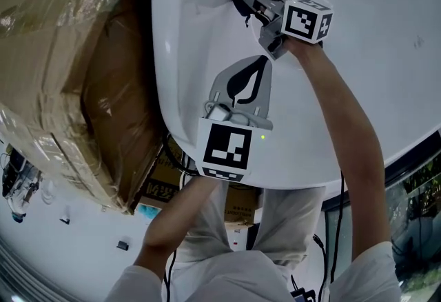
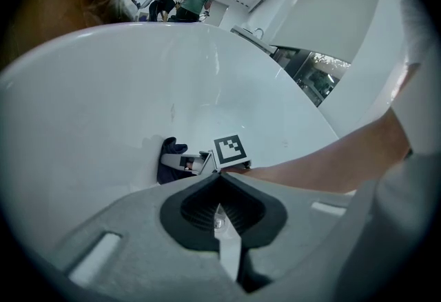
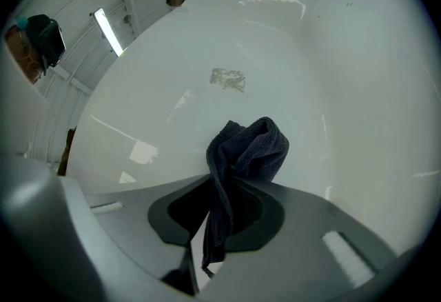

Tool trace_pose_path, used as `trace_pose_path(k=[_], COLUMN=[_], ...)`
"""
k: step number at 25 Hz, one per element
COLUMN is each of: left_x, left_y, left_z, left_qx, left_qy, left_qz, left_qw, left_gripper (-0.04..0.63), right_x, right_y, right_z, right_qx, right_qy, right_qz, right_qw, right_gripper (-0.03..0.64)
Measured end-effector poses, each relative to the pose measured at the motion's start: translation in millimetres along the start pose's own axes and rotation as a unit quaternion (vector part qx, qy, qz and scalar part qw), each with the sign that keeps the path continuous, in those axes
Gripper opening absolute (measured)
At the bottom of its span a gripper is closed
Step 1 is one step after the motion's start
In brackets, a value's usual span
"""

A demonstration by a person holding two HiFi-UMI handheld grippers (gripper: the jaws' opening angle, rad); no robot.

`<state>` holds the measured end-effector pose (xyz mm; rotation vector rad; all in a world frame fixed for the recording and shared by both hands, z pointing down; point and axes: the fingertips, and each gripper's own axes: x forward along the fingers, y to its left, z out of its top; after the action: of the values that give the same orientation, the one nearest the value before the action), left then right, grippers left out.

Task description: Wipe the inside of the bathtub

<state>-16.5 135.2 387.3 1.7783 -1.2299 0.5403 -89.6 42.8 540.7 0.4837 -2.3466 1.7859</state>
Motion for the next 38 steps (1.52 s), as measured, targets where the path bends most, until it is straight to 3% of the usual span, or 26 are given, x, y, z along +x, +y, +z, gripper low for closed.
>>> trace_pose_path(k=[19, 28, 31, 38], left_x=[-8, -27, -38, -50], left_y=[3, -4, -7, -4], left_z=[-13, -12, -3, -4], left_qx=[-0.001, 0.010, 0.006, -0.003], left_qy=[0.009, -0.001, -0.026, -0.026], left_qz=[0.012, 0.018, 0.024, 0.042], left_qw=[0.9999, 0.9998, 0.9994, 0.9988], left_gripper=[0.000, 0.000, 0.000, 0.000], right_x=[-14, -25, -28, -35], right_y=[114, 172, 187, 212], right_z=[30, 34, 34, 34], right_qx=[-0.055, -0.122, -0.144, -0.158], right_qy=[-0.010, 0.011, 0.020, 0.025], right_qz=[0.103, 0.169, 0.187, 0.215], right_qw=[0.993, 0.978, 0.972, 0.963], right_gripper=[0.051, 0.051, 0.050, 0.050])
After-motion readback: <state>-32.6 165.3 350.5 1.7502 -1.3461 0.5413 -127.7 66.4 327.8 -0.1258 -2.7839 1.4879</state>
